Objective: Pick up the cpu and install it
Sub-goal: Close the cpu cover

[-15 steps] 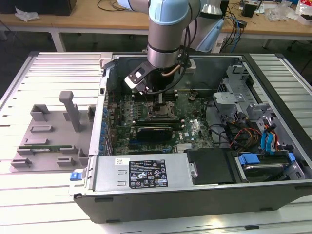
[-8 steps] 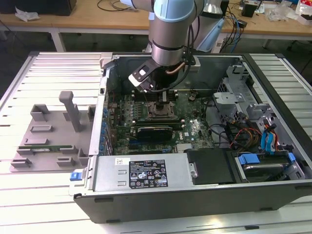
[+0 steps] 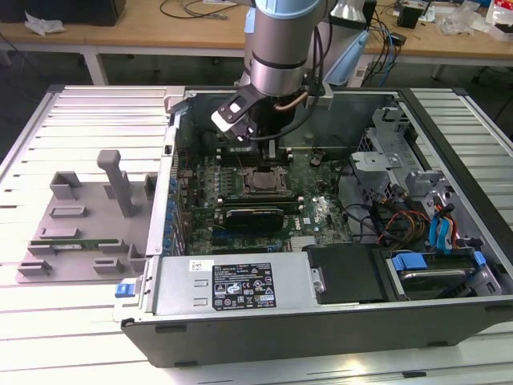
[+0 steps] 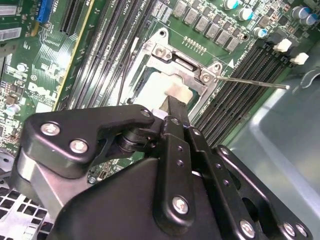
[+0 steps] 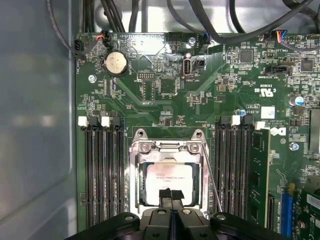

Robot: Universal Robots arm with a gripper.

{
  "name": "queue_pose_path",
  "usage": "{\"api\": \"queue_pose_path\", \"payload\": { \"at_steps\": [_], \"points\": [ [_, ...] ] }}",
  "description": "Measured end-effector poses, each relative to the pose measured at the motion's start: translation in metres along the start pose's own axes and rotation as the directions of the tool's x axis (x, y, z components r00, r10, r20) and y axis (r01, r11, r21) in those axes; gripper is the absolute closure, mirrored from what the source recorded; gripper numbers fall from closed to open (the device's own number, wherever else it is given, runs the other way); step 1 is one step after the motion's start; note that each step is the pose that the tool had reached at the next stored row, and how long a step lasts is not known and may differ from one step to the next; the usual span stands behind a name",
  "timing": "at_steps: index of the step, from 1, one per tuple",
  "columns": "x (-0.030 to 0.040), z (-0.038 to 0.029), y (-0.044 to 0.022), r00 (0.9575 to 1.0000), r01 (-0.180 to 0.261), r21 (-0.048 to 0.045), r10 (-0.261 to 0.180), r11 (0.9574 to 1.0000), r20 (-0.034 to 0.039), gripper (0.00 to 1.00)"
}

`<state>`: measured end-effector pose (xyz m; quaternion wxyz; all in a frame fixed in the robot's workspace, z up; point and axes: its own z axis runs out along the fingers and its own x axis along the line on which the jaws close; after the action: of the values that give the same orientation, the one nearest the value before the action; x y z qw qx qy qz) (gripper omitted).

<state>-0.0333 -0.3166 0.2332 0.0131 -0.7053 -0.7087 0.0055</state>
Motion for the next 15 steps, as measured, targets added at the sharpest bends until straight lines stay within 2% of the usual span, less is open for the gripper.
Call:
{"api": "queue_pose_path", "payload": {
  "at_steps": [9, 12, 15],
  "points": [
    [0.0001, -0.013, -0.0003, 1.0, 0.0, 0.0, 0.0, 1.0, 0.0, 0.89],
    [0.0003, -0.0225, -0.0006, 1.0, 0.0, 0.0, 0.0, 1.0, 0.0002, 0.89],
    [0.0003, -0.0282, -0.0007, 1.0, 0.0, 0.0, 0.0, 1.0, 0.0007, 0.89]
  ]
}}
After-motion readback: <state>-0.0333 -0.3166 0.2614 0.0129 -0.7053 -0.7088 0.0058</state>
